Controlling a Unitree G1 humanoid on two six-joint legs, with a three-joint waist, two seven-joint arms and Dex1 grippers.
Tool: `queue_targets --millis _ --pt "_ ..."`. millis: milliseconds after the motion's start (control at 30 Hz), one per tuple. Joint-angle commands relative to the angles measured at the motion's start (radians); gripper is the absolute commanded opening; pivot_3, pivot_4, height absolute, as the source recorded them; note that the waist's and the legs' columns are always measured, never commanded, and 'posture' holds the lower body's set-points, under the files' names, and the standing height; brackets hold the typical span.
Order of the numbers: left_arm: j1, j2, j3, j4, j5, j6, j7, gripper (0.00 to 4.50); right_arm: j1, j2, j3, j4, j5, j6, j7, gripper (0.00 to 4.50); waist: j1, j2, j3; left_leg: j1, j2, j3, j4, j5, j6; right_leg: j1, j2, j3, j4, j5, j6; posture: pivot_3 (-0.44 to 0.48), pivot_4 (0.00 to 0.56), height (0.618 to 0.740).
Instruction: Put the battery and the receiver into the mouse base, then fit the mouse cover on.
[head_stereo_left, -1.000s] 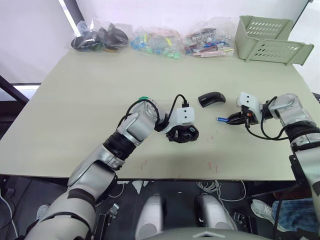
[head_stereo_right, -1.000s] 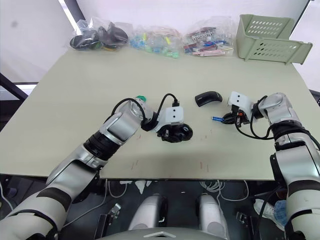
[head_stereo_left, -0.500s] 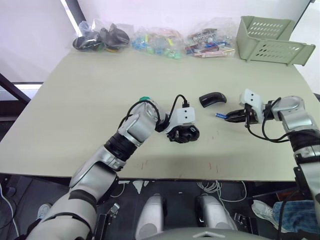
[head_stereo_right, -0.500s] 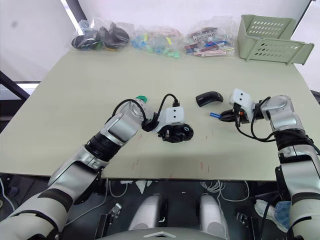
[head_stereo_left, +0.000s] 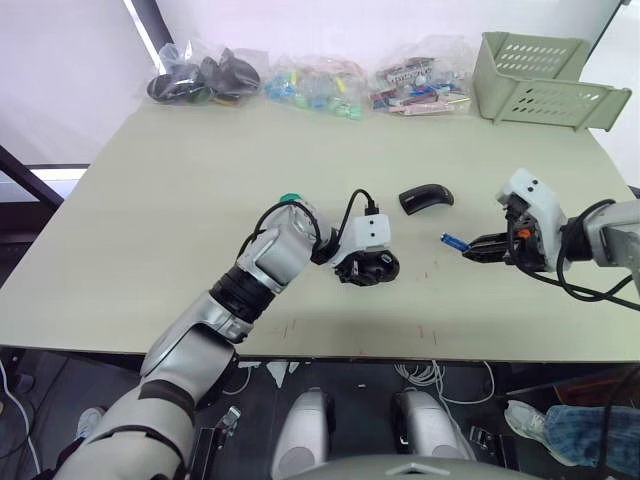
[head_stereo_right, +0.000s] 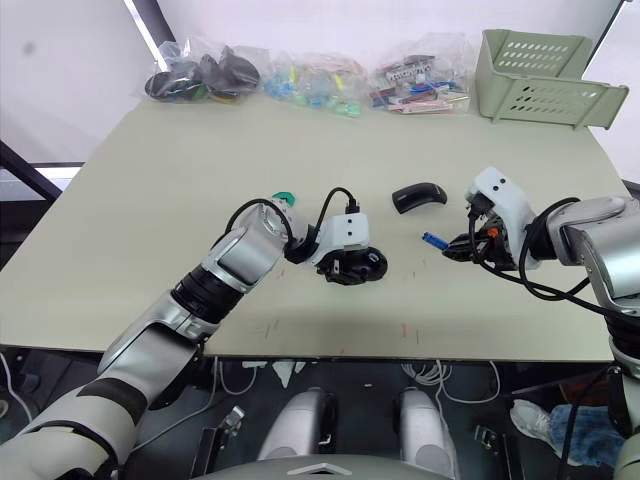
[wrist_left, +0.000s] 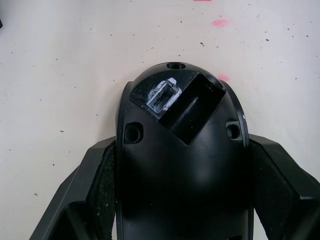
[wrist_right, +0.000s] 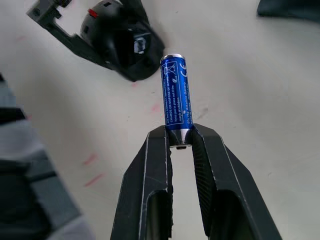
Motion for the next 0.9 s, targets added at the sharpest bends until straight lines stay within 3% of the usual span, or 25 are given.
queue_targets --millis 33,633,767,900 --pt "0.024 -0.014 -0.043 0.039 0.025 0.000 0.006 3.00 -0.019 0.010 -0.041 -0.034 0.170 0.061 -0.113 0.12 0.002 0.000 0.000 0.000 0.000 0.000 0.000 0.000 0.000 0.000 0.000 0.000 0.000 0.000 0.000 0.000 0.150 0.740" --pt "0.019 -0.028 -0.041 0.064 0.029 -0.005 -0.004 3.00 -0.193 0.108 0.126 0.435 1.225 0.054 -1.145 0.12 0.001 0.000 0.000 -0.002 0.001 -0.001 0.000 0.000 0.001 0.000 -0.001 -0.001 -0.003 0.000 0.000 0.000 0.150 0.740" --pt "0.023 -0.022 -0.041 0.056 0.029 0.000 -0.009 3.00 -0.192 0.059 0.259 0.446 1.536 -0.109 -1.414 0.12 0.001 0.000 0.000 -0.003 0.001 -0.001 -0.001 -0.001 0.002 0.001 -0.002 -0.001 -0.004 0.000 0.000 0.000 0.150 0.740" --pt "0.026 -0.019 -0.044 0.054 0.029 -0.002 -0.012 3.00 -0.186 0.061 0.315 0.418 1.593 -0.178 -1.489 0.12 -0.001 0.000 0.000 -0.003 0.000 -0.001 -0.001 -0.001 0.002 0.001 -0.002 -0.001 -0.004 0.000 0.000 0.000 0.150 0.740"
